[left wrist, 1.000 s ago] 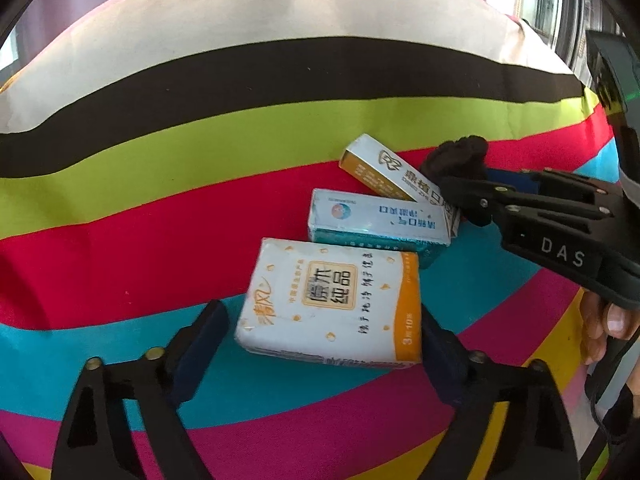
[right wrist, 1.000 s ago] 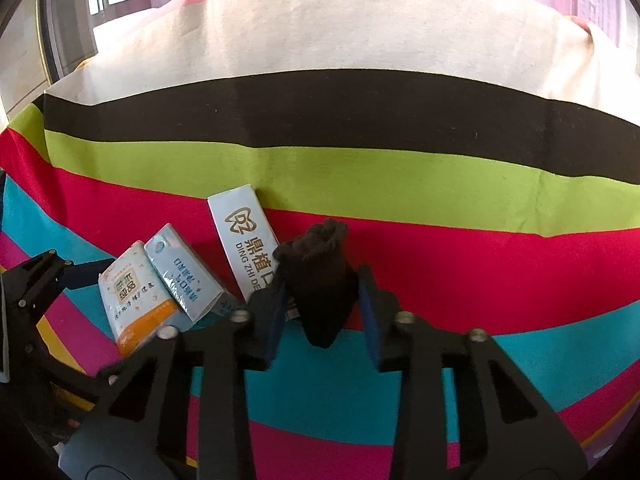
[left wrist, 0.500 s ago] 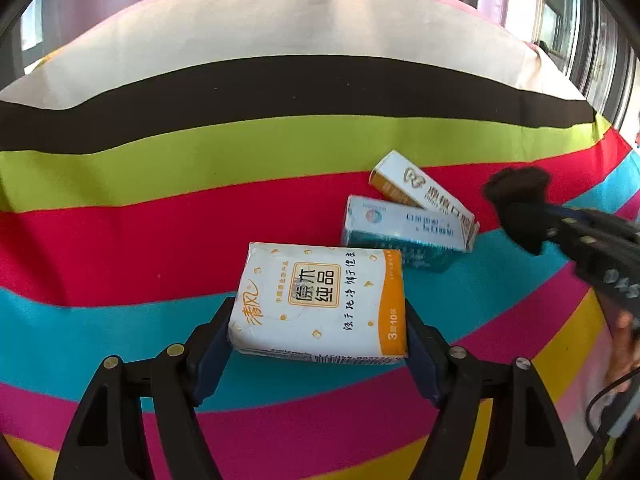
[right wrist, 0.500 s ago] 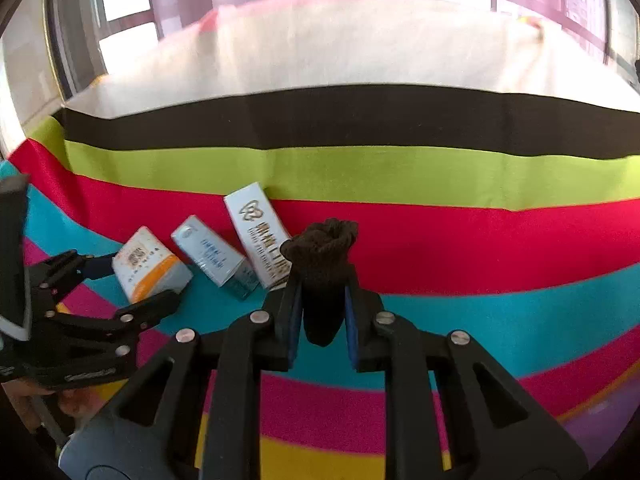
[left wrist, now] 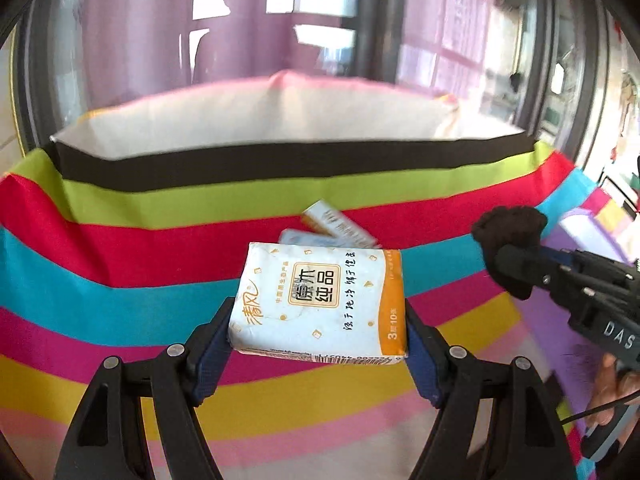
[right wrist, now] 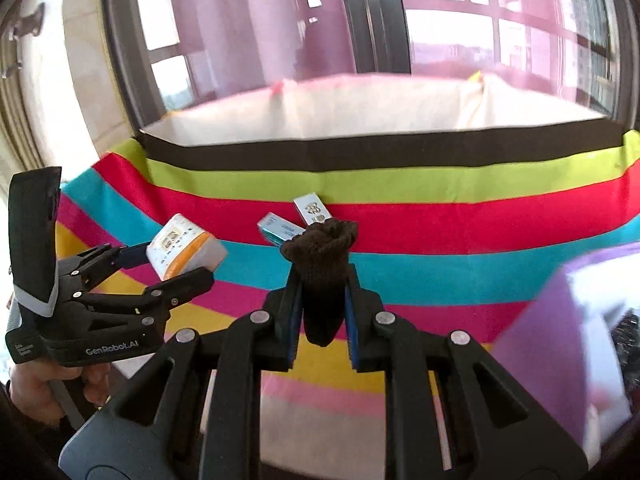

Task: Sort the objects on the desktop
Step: 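Carry the tissue pack and sock into the purple box and release both, then withdraw both grippers from the box toward the two toothpaste boxes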

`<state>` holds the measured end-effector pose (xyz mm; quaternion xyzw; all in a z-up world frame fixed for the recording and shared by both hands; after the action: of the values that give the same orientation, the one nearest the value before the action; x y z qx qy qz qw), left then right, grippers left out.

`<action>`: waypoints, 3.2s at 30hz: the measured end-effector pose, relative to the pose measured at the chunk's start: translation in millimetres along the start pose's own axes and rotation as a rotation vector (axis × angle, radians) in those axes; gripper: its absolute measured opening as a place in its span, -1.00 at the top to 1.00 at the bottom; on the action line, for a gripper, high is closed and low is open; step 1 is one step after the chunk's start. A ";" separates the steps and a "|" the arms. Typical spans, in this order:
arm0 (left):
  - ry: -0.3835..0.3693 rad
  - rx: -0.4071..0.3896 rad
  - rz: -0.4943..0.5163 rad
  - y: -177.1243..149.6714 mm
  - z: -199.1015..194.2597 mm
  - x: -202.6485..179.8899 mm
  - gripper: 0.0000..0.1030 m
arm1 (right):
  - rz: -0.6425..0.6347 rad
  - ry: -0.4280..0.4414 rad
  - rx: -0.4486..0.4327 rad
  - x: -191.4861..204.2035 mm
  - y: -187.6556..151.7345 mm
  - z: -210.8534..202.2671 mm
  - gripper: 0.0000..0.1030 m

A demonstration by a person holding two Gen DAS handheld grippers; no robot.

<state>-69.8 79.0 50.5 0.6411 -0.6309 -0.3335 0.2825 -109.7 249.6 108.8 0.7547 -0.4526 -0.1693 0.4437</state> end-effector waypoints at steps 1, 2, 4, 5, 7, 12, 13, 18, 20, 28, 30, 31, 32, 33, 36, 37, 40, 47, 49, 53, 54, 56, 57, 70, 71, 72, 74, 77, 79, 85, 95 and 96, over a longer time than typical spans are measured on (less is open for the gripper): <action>-0.009 -0.012 0.005 7.9 0.4 -10.6 -0.47 | -0.003 0.002 -0.016 1.3 -0.1 -10.4 0.60; -0.019 -0.023 0.012 8.7 -6.6 -17.2 -0.47 | -0.003 0.003 -0.024 1.0 -0.4 -15.2 0.60; -0.035 -0.040 0.026 7.4 -11.8 -30.2 -0.47 | 0.003 0.008 -0.049 -1.1 -1.1 -38.6 0.60; -0.047 -0.052 0.035 8.7 -19.0 -39.0 -0.47 | 0.005 0.010 -0.059 -2.1 -2.3 -48.8 0.60; -0.067 -0.069 0.041 9.5 -27.2 -50.5 -0.47 | 0.004 0.010 -0.083 -4.4 -3.8 -68.3 0.60; -0.130 -0.096 0.091 13.9 -53.6 -91.3 -0.47 | 0.002 -0.002 -0.128 -17.0 -6.5 -112.3 0.60; -0.138 -0.098 0.100 14.4 -55.0 -97.5 -0.47 | 0.006 -0.009 -0.134 -21.4 -7.7 -119.0 0.60; -0.190 -0.103 0.145 18.3 -63.9 -131.3 -0.47 | 0.049 -0.069 -0.162 -55.6 -17.7 -150.2 0.60; -0.213 -0.103 0.162 19.1 -60.5 -145.1 -0.47 | 0.063 -0.098 -0.166 -69.1 -22.9 -159.6 0.60; -0.308 -0.091 0.234 20.2 -56.5 -203.1 -0.47 | 0.134 -0.250 -0.177 -126.4 -39.7 -186.7 0.60; -0.328 -0.089 0.253 19.8 -56.6 -216.6 -0.47 | 0.149 -0.266 -0.176 -136.5 -42.6 -190.1 0.60; -0.336 -0.087 0.261 19.6 -55.3 -222.2 -0.47 | 0.156 -0.279 -0.174 -141.9 -44.6 -191.4 0.60; -0.344 -0.084 0.268 19.5 -53.9 -227.8 -0.47 | 0.164 -0.289 -0.172 -146.5 -46.3 -192.1 0.60; -0.351 -0.080 0.276 19.4 -52.6 -233.8 -0.47 | 0.175 -0.299 -0.170 -152.1 -48.6 -192.8 0.60; -0.366 -0.073 0.294 19.3 -49.0 -247.6 -0.47 | 0.191 -0.320 -0.177 -160.6 -50.6 -198.2 0.60; -0.371 -0.071 0.300 19.3 -48.3 -251.6 -0.47 | 0.185 -0.337 -0.180 -161.6 -50.4 -199.7 0.60; -0.388 -0.068 0.322 19.4 -47.1 -265.0 -0.48 | 0.189 -0.373 -0.179 -170.1 -51.9 -202.4 0.60; -0.461 -0.069 0.370 18.0 -43.9 -289.7 -0.50 | 0.219 -0.379 -0.185 -179.5 -53.5 -204.8 0.48; -0.465 -0.064 0.391 16.3 -42.4 -295.4 -0.53 | 0.223 -0.383 -0.183 -180.1 -54.0 -205.0 0.40; -0.477 -0.074 0.431 16.8 -43.7 -301.3 -0.56 | 0.229 -0.392 -0.185 -180.2 -54.8 -206.2 0.10; -0.479 -0.078 0.439 17.5 -45.1 -301.8 -0.56 | 0.230 -0.393 -0.183 -180.6 -55.0 -205.9 0.09; -0.485 -0.083 0.460 18.5 -46.8 -302.5 -0.57 | 0.233 -0.394 -0.179 -181.3 -55.1 -205.3 0.06; -0.487 -0.087 0.471 19.2 -47.7 -302.2 -0.57 | 0.233 -0.396 -0.178 -181.3 -55.1 -205.1 0.03; -0.515 -0.124 0.592 28.1 -55.4 -272.8 -0.58 | 0.216 -0.443 -0.152 -167.5 -45.9 -197.8 -0.38; -0.508 -0.123 0.604 29.6 -55.1 -267.8 -0.58 | 0.211 -0.445 -0.150 -165.3 -44.5 -196.5 -0.40; -0.503 -0.125 0.614 31.7 -55.3 -262.4 -0.58 | 0.202 -0.445 -0.146 -161.0 -41.7 -193.8 -0.40; -0.497 -0.129 0.616 37.2 -55.3 -250.1 -0.60 | 0.188 -0.440 -0.141 -154.1 -37.0 -189.3 -0.43; -0.484 -0.113 0.611 47.0 -52.3 -231.0 -0.63 | 0.168 -0.424 -0.136 -141.3 -27.8 -179.2 -0.44; -0.469 -0.108 0.611 53.6 -49.8 -217.1 -0.63 | 0.156 -0.406 -0.130 -133.1 -22.8 -172.7 -0.45; -0.382 -0.062 0.518 78.5 -31.1 -159.2 -0.65 | 0.080 -0.359 -0.109 -104.4 -3.2 -147.8 -0.60; -0.218 0.081 0.305 93.4 36.8 -59.0 -0.65 | -0.123 -0.241 0.006 -49.1 30.1 -66.2 -0.64; -0.199 0.102 0.285 91.9 44.4 -50.0 -0.65 | -0.153 -0.225 0.022 -41.7 32.3 -53.5 -0.64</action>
<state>-160.7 127.4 98.6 0.5226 -0.7562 -0.3195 0.2305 -114.0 305.6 158.6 0.7679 -0.4426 -0.2813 0.3678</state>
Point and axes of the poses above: each gripper's, at about its wrist camera, not at the fingertips, and z roughly the way its jaws point, x to its left, y to its top, the point moved 2 cm from there along z, roughly the way its jaws point, and after that the axes turned 3 degrees about -x, right-handed, at the moved point
